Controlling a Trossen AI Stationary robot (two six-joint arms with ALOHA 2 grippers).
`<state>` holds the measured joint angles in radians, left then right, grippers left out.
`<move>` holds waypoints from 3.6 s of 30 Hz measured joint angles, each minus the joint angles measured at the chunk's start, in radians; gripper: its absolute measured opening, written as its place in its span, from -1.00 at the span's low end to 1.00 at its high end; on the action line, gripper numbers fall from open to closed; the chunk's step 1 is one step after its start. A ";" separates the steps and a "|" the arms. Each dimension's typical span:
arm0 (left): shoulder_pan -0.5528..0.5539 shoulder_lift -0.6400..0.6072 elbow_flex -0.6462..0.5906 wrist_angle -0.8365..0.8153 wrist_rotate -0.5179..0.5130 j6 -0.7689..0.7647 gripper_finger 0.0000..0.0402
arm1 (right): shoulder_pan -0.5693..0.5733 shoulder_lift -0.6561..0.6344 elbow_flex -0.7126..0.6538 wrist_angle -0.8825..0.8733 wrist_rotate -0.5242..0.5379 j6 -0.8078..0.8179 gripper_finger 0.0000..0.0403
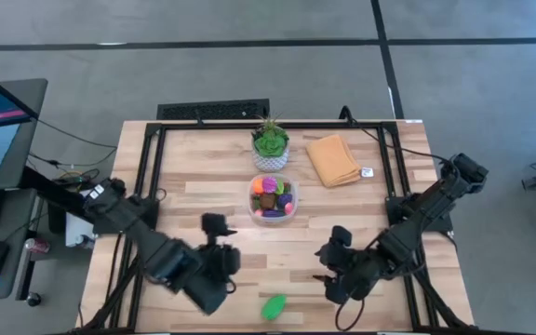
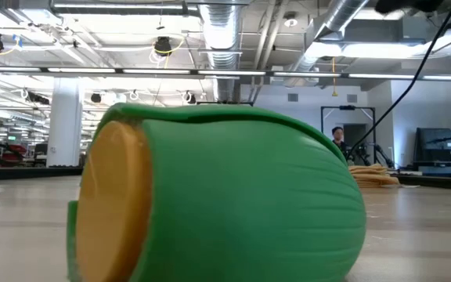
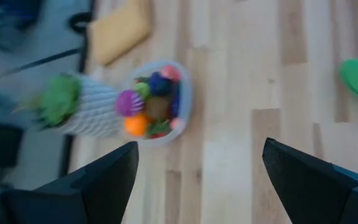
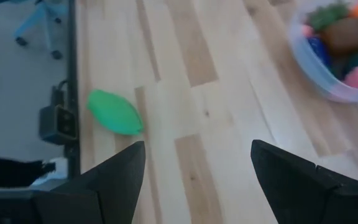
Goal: Pick and placing Produce into tupperware
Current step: Put the green corn into the transparent bin
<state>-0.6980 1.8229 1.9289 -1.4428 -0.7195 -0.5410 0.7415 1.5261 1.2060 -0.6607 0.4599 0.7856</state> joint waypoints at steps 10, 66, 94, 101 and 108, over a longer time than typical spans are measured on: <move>-0.197 -0.015 -0.058 -0.127 -0.273 -0.506 0.66 | -0.059 0.069 -0.001 0.228 -0.197 -0.329 0.57; -0.485 -0.198 -0.575 -0.129 -0.203 -1.270 0.66 | -0.155 0.574 0.249 0.429 -0.537 -0.612 0.56; -0.510 -0.197 -0.575 -0.128 -0.180 -1.327 0.66 | -0.161 0.642 0.275 0.344 -0.535 -0.539 0.56; -0.510 -0.197 -0.575 -0.128 -0.183 -1.329 0.66 | -0.161 0.642 0.275 0.303 -0.534 -0.508 0.54; -0.510 -0.197 -0.575 -0.128 -0.184 -1.329 0.66 | -0.163 0.641 0.276 0.298 -0.532 -0.445 0.41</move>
<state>-1.2076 1.6260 1.3537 -1.5711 -0.9040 -1.8698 0.5783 2.1674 1.4818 -0.3628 -0.0723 0.3410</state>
